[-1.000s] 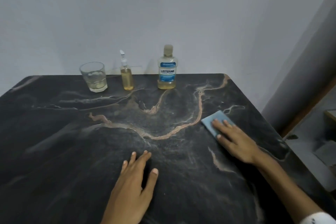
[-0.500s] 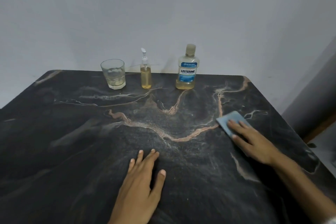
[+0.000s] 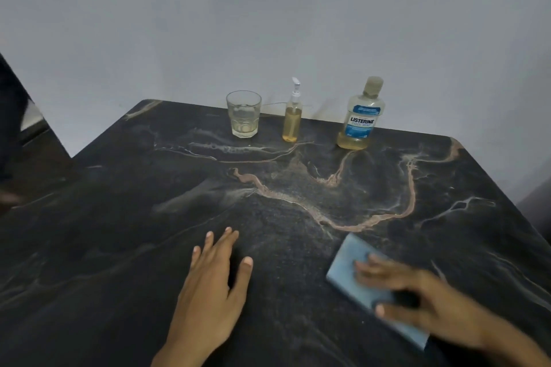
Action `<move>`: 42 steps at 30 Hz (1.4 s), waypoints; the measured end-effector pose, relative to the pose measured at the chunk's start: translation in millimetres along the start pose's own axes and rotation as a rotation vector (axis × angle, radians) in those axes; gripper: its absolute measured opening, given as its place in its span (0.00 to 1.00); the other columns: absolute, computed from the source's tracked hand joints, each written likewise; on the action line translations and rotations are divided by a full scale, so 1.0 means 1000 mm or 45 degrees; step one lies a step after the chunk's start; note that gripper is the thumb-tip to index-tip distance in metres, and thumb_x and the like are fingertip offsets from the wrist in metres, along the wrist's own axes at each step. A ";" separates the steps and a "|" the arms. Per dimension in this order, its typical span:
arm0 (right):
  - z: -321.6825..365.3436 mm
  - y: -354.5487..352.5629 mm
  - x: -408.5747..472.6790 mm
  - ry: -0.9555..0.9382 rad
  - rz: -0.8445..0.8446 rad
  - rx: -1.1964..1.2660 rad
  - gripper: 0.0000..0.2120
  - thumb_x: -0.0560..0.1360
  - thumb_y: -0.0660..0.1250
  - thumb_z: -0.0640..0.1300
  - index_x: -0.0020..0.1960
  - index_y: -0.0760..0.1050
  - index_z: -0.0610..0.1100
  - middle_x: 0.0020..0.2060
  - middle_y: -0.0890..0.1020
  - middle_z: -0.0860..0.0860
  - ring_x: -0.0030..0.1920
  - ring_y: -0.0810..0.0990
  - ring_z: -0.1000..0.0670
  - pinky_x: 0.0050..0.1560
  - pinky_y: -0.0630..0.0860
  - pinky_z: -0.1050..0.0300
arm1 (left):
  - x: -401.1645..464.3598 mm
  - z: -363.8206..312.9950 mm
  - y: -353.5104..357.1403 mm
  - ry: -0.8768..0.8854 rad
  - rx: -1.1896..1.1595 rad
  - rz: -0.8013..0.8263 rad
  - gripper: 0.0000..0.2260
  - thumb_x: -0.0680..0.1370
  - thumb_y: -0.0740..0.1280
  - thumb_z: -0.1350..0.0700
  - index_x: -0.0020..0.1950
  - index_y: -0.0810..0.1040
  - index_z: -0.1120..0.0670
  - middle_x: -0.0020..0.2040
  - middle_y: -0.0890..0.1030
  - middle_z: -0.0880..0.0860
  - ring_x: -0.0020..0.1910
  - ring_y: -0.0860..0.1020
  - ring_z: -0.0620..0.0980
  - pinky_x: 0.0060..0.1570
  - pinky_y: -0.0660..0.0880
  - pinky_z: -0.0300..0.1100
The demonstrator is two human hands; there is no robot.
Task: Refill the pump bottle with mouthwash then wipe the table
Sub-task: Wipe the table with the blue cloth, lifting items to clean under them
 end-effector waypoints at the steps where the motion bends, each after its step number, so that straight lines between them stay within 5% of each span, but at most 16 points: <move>1: -0.015 -0.014 0.005 0.058 -0.069 -0.003 0.22 0.73 0.68 0.55 0.66 0.70 0.62 0.67 0.66 0.71 0.73 0.56 0.64 0.73 0.52 0.65 | 0.000 0.003 -0.003 -0.003 -0.007 -0.005 0.24 0.80 0.53 0.44 0.76 0.55 0.46 0.76 0.53 0.39 0.70 0.40 0.33 0.73 0.40 0.36; 6: -0.036 -0.029 0.105 0.272 -0.216 -0.289 0.21 0.80 0.60 0.47 0.72 0.62 0.55 0.74 0.59 0.57 0.76 0.52 0.52 0.73 0.49 0.60 | -0.003 0.018 -0.013 -0.012 0.014 -0.036 0.24 0.81 0.53 0.44 0.76 0.54 0.47 0.77 0.53 0.41 0.70 0.40 0.34 0.71 0.36 0.34; 9: 0.023 0.024 0.165 0.091 -0.130 -0.390 0.21 0.82 0.55 0.47 0.74 0.62 0.49 0.75 0.58 0.52 0.77 0.52 0.48 0.75 0.48 0.56 | -0.006 0.028 -0.023 -0.034 0.010 -0.093 0.24 0.81 0.53 0.45 0.76 0.55 0.48 0.77 0.53 0.43 0.71 0.42 0.35 0.71 0.37 0.35; 15: 0.106 0.117 0.107 -0.367 0.121 -0.387 0.20 0.81 0.50 0.61 0.73 0.56 0.66 0.72 0.53 0.71 0.74 0.45 0.65 0.70 0.40 0.72 | -0.012 0.051 -0.047 -0.077 0.017 -0.187 0.24 0.81 0.54 0.45 0.76 0.55 0.48 0.77 0.54 0.44 0.70 0.42 0.35 0.71 0.37 0.35; 19: 0.071 0.068 0.059 -0.179 0.014 -0.430 0.21 0.79 0.56 0.63 0.71 0.61 0.65 0.71 0.57 0.71 0.74 0.54 0.64 0.73 0.50 0.68 | -0.013 0.060 -0.055 -0.084 0.006 -0.211 0.24 0.81 0.53 0.45 0.76 0.55 0.48 0.77 0.54 0.43 0.70 0.42 0.35 0.70 0.36 0.35; 23: 0.018 0.025 0.082 0.186 -0.120 -0.762 0.24 0.79 0.40 0.59 0.74 0.39 0.61 0.74 0.41 0.62 0.75 0.38 0.60 0.69 0.34 0.70 | -0.012 0.065 -0.062 -0.093 0.009 -0.215 0.24 0.81 0.52 0.45 0.76 0.55 0.48 0.77 0.53 0.44 0.75 0.43 0.40 0.72 0.37 0.36; 25: 0.010 0.021 0.121 0.345 -0.161 -0.806 0.24 0.81 0.39 0.57 0.74 0.34 0.58 0.76 0.39 0.55 0.75 0.36 0.55 0.73 0.37 0.62 | -0.012 0.069 -0.066 -0.111 0.022 -0.221 0.24 0.81 0.52 0.45 0.76 0.55 0.48 0.78 0.53 0.44 0.76 0.44 0.42 0.72 0.37 0.37; 29: 0.063 0.058 0.209 0.298 -0.172 -0.889 0.24 0.84 0.41 0.51 0.78 0.42 0.49 0.78 0.45 0.49 0.77 0.42 0.48 0.75 0.42 0.53 | -0.017 0.079 -0.074 -0.151 0.062 -0.244 0.24 0.81 0.52 0.45 0.76 0.54 0.48 0.78 0.52 0.45 0.77 0.44 0.44 0.72 0.37 0.38; 33: 0.158 0.151 0.212 -0.206 0.026 -0.769 0.25 0.82 0.44 0.51 0.78 0.50 0.48 0.77 0.52 0.49 0.77 0.47 0.47 0.76 0.43 0.52 | -0.021 0.094 -0.085 -0.218 0.125 -0.286 0.26 0.81 0.51 0.45 0.77 0.50 0.49 0.78 0.51 0.47 0.77 0.44 0.44 0.70 0.35 0.37; 35: 0.180 0.174 0.174 -0.404 0.107 -0.739 0.25 0.81 0.47 0.54 0.76 0.59 0.50 0.75 0.61 0.52 0.76 0.55 0.50 0.75 0.54 0.50 | -0.023 0.102 -0.091 -0.254 0.126 -0.296 0.26 0.81 0.50 0.44 0.77 0.48 0.49 0.78 0.49 0.46 0.76 0.42 0.43 0.69 0.34 0.36; 38: 0.160 0.150 0.140 -0.352 0.057 -0.835 0.25 0.79 0.49 0.59 0.74 0.64 0.54 0.72 0.66 0.57 0.71 0.65 0.56 0.67 0.69 0.59 | -0.024 0.109 -0.096 -0.270 0.133 -0.295 0.26 0.81 0.50 0.43 0.77 0.48 0.48 0.78 0.48 0.45 0.76 0.41 0.42 0.69 0.34 0.36; 39: 0.148 0.137 0.138 -0.267 0.074 -0.843 0.26 0.79 0.48 0.59 0.74 0.61 0.55 0.73 0.64 0.58 0.72 0.64 0.57 0.68 0.66 0.62 | -0.024 0.110 -0.098 -0.275 0.137 -0.296 0.26 0.81 0.50 0.43 0.77 0.48 0.48 0.78 0.48 0.45 0.76 0.41 0.42 0.69 0.34 0.36; 42: 0.105 0.101 0.164 -0.104 -0.010 -0.876 0.24 0.80 0.38 0.61 0.74 0.35 0.59 0.74 0.40 0.62 0.76 0.40 0.58 0.73 0.36 0.64 | -0.022 0.113 -0.102 -0.289 0.135 -0.295 0.26 0.81 0.49 0.43 0.77 0.47 0.47 0.78 0.47 0.45 0.76 0.40 0.42 0.69 0.34 0.36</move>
Point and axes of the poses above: each hand's wrist, its own x-axis towards the middle knuckle, its own y-axis out of the palm, z = x × y, the point moved 8 cm from there along x, towards the middle knuckle
